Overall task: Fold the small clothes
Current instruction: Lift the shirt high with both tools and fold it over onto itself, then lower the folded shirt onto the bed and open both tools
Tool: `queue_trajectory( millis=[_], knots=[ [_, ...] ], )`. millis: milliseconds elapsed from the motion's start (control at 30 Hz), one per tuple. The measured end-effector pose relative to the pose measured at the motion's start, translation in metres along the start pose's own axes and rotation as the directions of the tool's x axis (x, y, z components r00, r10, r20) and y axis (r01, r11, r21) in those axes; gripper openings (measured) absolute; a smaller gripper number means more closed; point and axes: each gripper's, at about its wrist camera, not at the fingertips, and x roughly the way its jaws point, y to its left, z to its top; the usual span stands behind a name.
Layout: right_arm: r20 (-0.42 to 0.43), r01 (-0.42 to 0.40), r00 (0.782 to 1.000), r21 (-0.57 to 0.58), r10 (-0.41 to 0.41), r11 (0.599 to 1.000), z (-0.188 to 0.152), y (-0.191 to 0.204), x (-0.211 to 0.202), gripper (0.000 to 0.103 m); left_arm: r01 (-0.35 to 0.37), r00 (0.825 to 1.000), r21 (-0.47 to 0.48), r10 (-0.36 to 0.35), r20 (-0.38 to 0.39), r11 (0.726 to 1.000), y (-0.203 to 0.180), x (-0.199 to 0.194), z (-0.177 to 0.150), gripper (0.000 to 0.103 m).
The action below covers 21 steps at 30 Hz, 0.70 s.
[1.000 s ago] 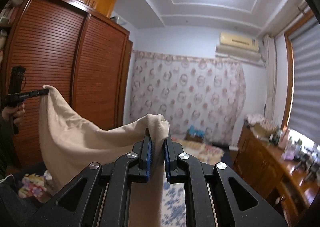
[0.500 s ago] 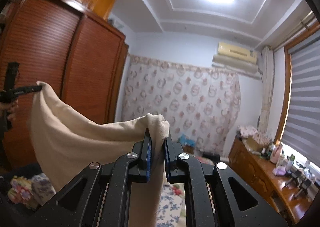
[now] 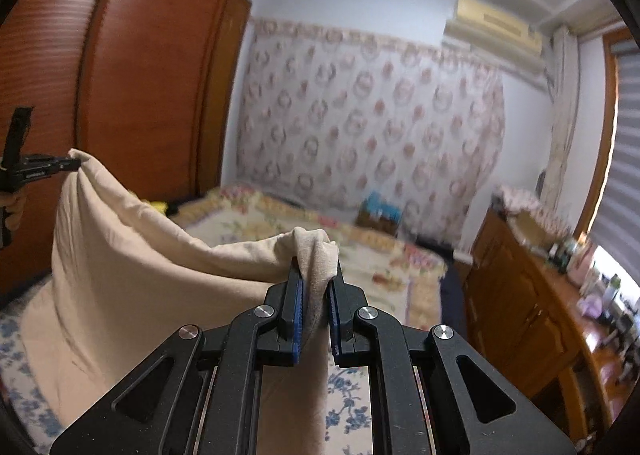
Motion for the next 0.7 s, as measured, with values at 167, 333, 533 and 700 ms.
queue_trajectory(
  millis=[167, 333, 533, 700],
  knots=[
    [-0.123, -0.012, 0.992, -0.003, 0.012, 1.0, -0.038, 0.0, 0.079, 0.008, 0.005, 0.997, 0.009, -0.005, -0.072, 1.0, -0.006, 0.059, -0.02, 0.006],
    [-0.236, 0.0, 0.972, 0.014, 0.003, 1.0, -0.074, -0.012, 0.14, 0.008, 0.016, 0.991, 0.002, -0.016, -0.135, 1.0, -0.003, 0.096, -0.03, 0.007],
    [-0.31, 0.018, 0.951, 0.056, 0.001, 0.998, -0.095, -0.028, 0.186, 0.008, 0.005, 0.979, 0.013, -0.002, -0.203, 1.0, 0.001, 0.127, -0.039, 0.012],
    [-0.364, 0.014, 0.931, 0.098, 0.023, 0.995, -0.103, -0.028, 0.206, 0.017, 0.021, 0.973, 0.028, -0.014, -0.23, 0.999, 0.0, 0.12, -0.045, 0.041]
  ],
)
